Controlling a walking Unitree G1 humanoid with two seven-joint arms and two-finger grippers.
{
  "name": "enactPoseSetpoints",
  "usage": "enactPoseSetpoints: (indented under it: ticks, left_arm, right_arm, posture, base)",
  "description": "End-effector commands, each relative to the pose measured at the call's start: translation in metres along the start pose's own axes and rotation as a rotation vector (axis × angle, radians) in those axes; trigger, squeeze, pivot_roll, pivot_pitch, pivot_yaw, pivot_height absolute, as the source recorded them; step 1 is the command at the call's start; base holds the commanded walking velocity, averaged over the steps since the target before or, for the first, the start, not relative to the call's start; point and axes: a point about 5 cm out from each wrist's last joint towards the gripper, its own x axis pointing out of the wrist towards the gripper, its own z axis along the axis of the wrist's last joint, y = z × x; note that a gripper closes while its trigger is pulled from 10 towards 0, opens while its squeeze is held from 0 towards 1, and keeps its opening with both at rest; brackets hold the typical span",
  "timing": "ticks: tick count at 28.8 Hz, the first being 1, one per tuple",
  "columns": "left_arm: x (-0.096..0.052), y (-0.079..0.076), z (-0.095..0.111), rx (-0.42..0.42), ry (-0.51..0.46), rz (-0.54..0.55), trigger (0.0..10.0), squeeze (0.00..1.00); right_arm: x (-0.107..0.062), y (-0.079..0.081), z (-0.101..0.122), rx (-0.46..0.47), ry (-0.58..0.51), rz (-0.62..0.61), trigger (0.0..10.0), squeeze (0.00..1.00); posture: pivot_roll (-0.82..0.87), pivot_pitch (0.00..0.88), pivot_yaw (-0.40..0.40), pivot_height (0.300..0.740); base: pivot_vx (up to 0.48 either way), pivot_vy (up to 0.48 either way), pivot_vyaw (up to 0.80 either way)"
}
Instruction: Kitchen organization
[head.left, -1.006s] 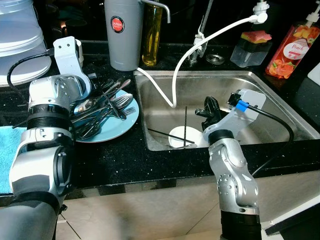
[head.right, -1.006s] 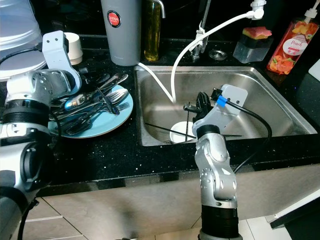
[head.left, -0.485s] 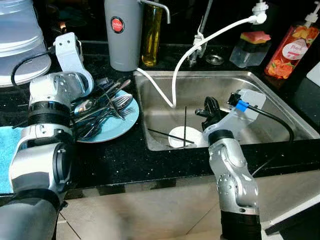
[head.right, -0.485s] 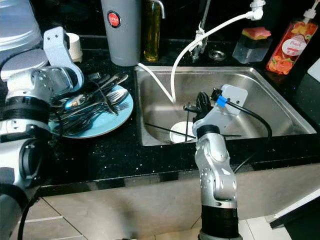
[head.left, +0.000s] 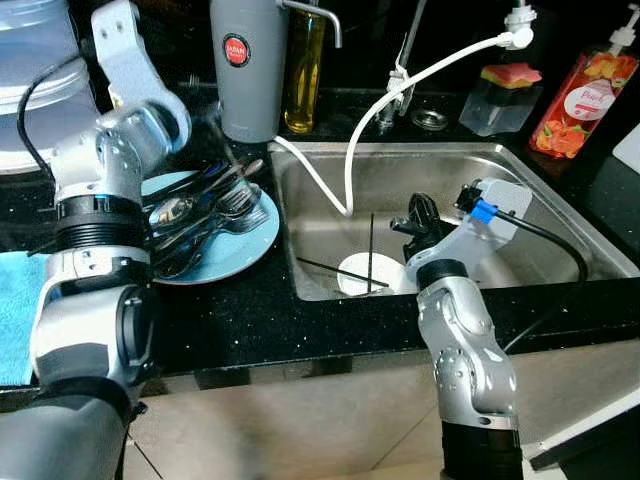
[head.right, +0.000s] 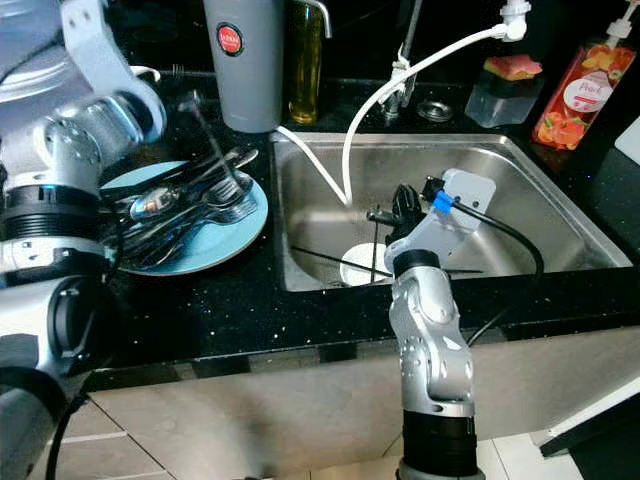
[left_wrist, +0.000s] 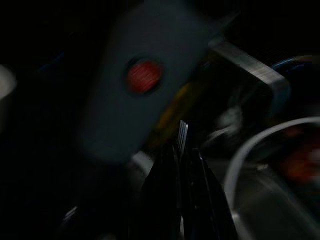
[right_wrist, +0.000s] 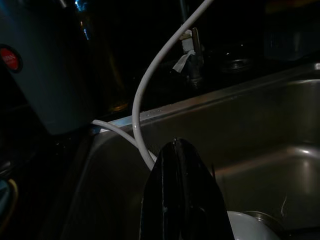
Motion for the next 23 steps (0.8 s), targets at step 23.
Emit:
enactPoseSetpoints:
  ticks: [23]
  left_arm:
    - [-0.009, -0.100, -0.091, 0.575, 0.145, -0.728, 10.0, 0.00]
  right_arm:
    - [-0.003, 0.000, 0.003, 0.006, -0.028, -0.017, 10.0, 0.00]
  posture:
    - [0.24, 0.024, -0.034, 0.740]
  base:
    - [0.000, 0.000, 0.00]
